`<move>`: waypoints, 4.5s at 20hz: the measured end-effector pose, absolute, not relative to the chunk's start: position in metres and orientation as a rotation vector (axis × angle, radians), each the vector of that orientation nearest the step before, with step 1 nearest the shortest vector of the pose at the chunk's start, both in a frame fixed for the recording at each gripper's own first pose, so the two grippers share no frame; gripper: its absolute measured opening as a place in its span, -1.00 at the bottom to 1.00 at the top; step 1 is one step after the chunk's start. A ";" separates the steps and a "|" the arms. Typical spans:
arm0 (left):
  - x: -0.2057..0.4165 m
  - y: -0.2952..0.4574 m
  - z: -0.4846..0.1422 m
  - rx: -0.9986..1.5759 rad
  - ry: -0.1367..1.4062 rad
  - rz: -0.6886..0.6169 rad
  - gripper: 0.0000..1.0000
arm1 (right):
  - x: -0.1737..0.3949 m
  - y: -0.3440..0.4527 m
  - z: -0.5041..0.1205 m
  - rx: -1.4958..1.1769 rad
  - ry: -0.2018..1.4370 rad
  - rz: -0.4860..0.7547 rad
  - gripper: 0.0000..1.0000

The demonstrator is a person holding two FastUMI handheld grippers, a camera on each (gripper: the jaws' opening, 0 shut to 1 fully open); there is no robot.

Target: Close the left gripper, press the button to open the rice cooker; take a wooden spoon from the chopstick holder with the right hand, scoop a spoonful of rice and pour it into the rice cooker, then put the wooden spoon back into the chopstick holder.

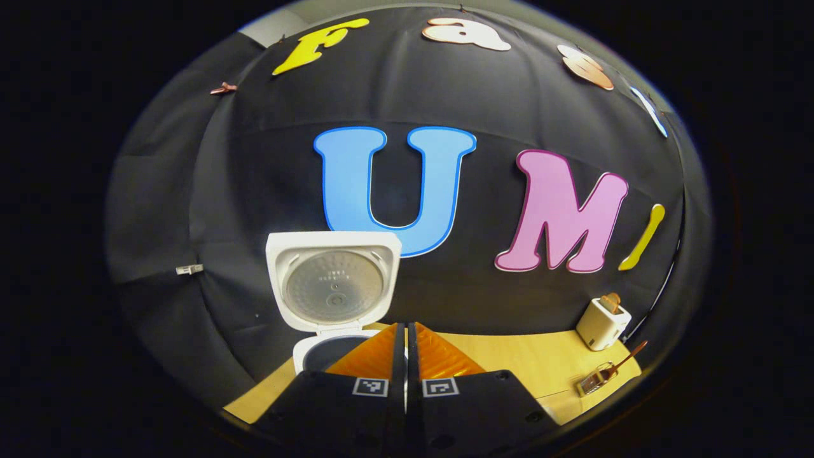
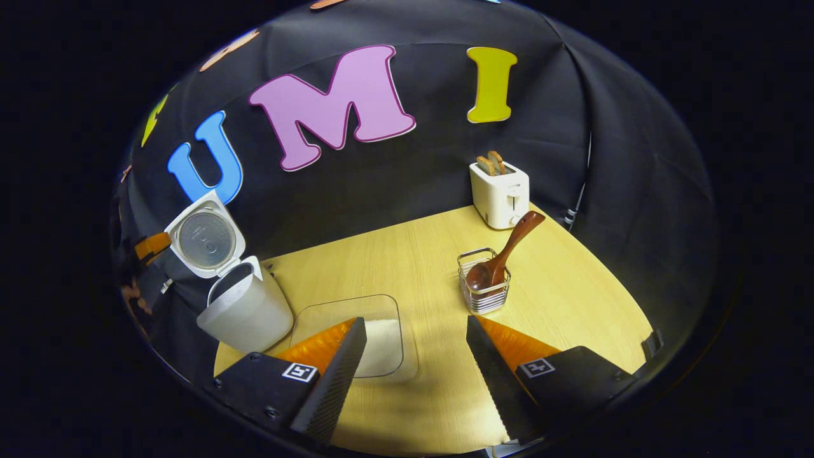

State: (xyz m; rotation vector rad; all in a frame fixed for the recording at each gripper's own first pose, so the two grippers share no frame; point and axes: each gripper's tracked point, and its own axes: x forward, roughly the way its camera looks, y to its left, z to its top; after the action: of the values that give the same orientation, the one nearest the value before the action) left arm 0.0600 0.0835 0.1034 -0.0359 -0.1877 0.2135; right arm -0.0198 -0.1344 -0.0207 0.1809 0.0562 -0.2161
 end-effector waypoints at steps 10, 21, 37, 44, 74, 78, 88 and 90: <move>0.029 0.008 0.024 -0.076 -0.098 0.202 -0.63 | 0.009 -0.187 -0.012 0.177 0.059 -0.133 0.97; 0.027 -0.038 0.000 0.039 -0.064 0.155 0.75 | 0.043 -0.286 0.017 0.290 -0.006 -0.261 0.97; 0.035 -0.049 -0.036 0.133 0.069 0.168 0.92 | 0.159 -0.335 -0.005 0.329 0.033 -0.273 0.97; 0.035 -0.058 -0.044 0.138 0.093 0.148 0.92 | 0.165 -0.335 -0.005 0.331 0.027 -0.300 -0.37; -0.007 0.085 -0.040 0.015 0.005 0.204 0.92 | 0.093 -0.082 0.059 0.139 -0.007 -0.070 -0.60; -0.008 0.100 -0.052 -0.009 0.034 0.168 0.92 | 0.106 -0.064 0.011 0.034 0.027 -0.112 -0.60; 0.000 0.121 -0.070 -0.050 0.061 0.128 0.92 | 0.123 -0.042 -0.079 0.053 0.178 -0.150 -0.58; 0.002 0.123 -0.070 -0.059 0.060 0.132 0.92 | 0.123 -0.020 -0.088 0.101 0.211 -0.104 -0.59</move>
State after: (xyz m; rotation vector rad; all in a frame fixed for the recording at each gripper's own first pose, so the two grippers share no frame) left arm 0.0015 0.1233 -0.0701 -0.0593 0.0598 0.1321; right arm 0.1230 -0.0195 -0.0882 0.1012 0.2113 -0.1041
